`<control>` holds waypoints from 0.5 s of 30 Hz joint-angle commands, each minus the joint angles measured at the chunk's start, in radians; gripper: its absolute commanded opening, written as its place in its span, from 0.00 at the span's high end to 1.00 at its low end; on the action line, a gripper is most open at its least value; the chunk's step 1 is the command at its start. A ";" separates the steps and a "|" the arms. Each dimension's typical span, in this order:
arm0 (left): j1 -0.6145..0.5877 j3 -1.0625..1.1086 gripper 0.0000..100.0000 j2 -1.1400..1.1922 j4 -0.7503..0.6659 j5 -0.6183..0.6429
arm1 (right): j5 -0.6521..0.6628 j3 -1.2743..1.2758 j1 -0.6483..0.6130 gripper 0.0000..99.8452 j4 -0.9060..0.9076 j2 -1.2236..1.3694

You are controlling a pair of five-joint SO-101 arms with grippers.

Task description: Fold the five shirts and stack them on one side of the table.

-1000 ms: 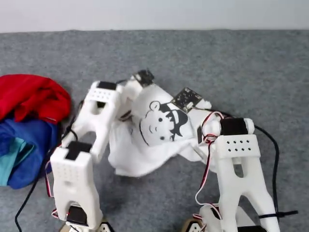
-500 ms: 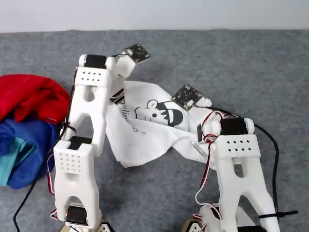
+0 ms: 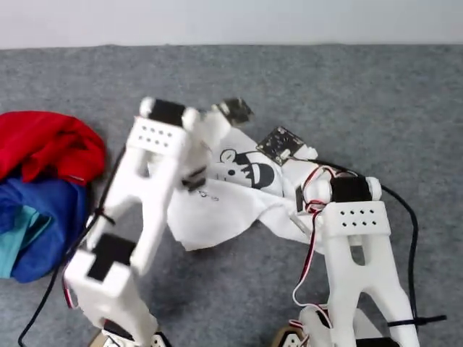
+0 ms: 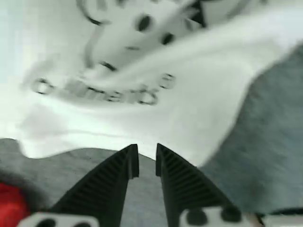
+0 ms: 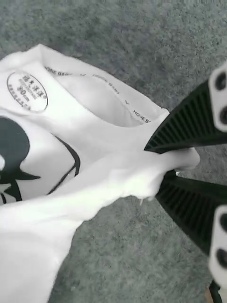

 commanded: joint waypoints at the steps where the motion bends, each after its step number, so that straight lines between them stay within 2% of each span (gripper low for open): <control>1: 0.071 0.179 0.92 -0.120 -0.029 0.043 | -0.008 0.006 0.048 0.99 -0.039 -0.025; 7: 0.115 0.320 0.81 -0.130 -0.153 0.140 | -0.008 0.023 0.067 0.98 -0.048 -0.025; 15: 0.110 0.489 0.80 -0.129 -0.354 0.140 | -0.008 0.023 0.064 0.98 -0.054 -0.025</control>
